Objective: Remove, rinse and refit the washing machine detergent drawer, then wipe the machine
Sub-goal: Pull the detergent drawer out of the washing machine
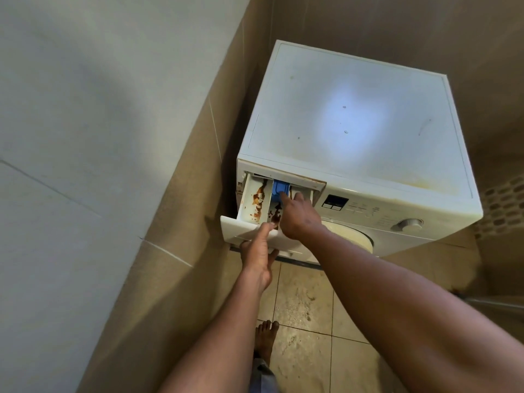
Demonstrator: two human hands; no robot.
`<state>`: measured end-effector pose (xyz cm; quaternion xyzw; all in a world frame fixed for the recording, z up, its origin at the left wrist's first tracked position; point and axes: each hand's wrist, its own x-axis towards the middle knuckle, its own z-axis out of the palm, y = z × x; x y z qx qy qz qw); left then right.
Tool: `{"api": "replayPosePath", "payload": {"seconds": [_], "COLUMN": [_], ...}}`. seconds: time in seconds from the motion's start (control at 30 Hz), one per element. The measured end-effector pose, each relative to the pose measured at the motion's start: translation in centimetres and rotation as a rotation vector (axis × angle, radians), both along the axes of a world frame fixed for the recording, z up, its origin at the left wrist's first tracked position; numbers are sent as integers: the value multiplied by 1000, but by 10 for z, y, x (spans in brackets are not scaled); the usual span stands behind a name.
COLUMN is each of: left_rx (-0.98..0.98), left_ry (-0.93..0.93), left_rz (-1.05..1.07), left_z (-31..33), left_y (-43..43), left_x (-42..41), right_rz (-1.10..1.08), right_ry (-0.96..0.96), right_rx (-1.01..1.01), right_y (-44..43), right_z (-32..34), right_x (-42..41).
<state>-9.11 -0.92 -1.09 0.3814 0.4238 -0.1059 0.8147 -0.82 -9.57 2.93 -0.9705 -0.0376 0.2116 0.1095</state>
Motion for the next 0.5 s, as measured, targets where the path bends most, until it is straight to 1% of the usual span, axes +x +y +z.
{"api": "replayPosePath", "payload": {"seconds": [0.23, 0.37, 0.5], "left_rx": [-2, -14, 2], "left_ry": [20, 16, 38], "left_rz": [19, 15, 9], "left_z": [-3, 1, 3], "left_y": [0, 0, 4], "left_x": [1, 3, 3], "right_rz": [54, 83, 46], "right_ry": [1, 11, 3], "right_rx": [-123, -138, -125], "right_y": [3, 8, 13], "right_z": [-6, -2, -8], "right_x": [13, 24, 10]}}
